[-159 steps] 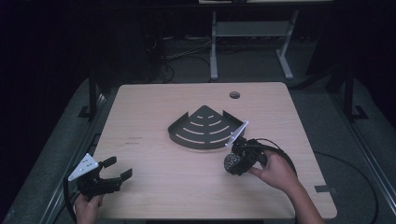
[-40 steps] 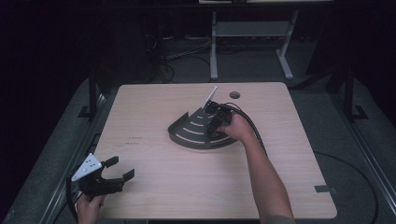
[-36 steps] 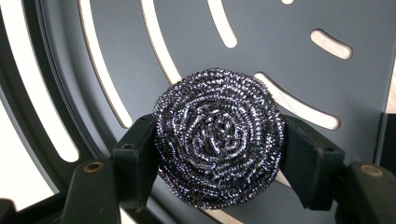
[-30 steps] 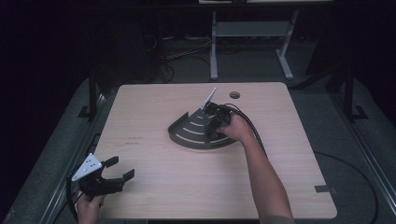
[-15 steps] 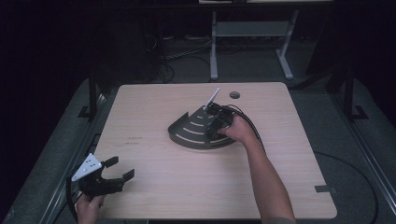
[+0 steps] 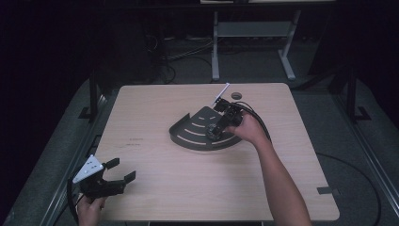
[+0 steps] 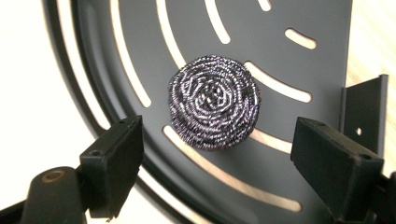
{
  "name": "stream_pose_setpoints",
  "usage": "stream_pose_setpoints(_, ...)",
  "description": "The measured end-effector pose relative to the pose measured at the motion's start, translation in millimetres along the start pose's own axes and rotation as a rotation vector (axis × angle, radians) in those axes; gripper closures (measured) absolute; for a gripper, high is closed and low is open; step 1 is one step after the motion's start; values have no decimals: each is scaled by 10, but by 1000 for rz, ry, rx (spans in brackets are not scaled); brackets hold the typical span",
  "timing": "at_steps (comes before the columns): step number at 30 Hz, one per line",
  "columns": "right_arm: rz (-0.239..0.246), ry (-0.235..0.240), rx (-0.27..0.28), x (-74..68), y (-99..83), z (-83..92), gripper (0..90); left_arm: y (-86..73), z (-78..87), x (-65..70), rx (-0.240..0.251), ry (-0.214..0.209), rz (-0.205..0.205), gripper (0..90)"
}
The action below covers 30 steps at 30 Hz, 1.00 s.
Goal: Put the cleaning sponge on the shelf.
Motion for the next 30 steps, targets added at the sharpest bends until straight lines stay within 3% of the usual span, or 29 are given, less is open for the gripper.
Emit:
stream_pose_setpoints(19,8,-17,47,-113,-276,398,166,-4,10,15,1,1,-2,133)
stream_pose_setpoints(30,-5,-21,64,-131,-449,527,166,-7,10,16,-2,0,-5,133)
Point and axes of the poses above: each handheld gripper's, and its own axes: z roughly backward along the jaws, y roughly out of its top, x roughly to its right, the point moved 4 cm from there along -z, roughly forward along the jaws, and after that the axes turned 7 degrees about z, right-handed, at the moved point
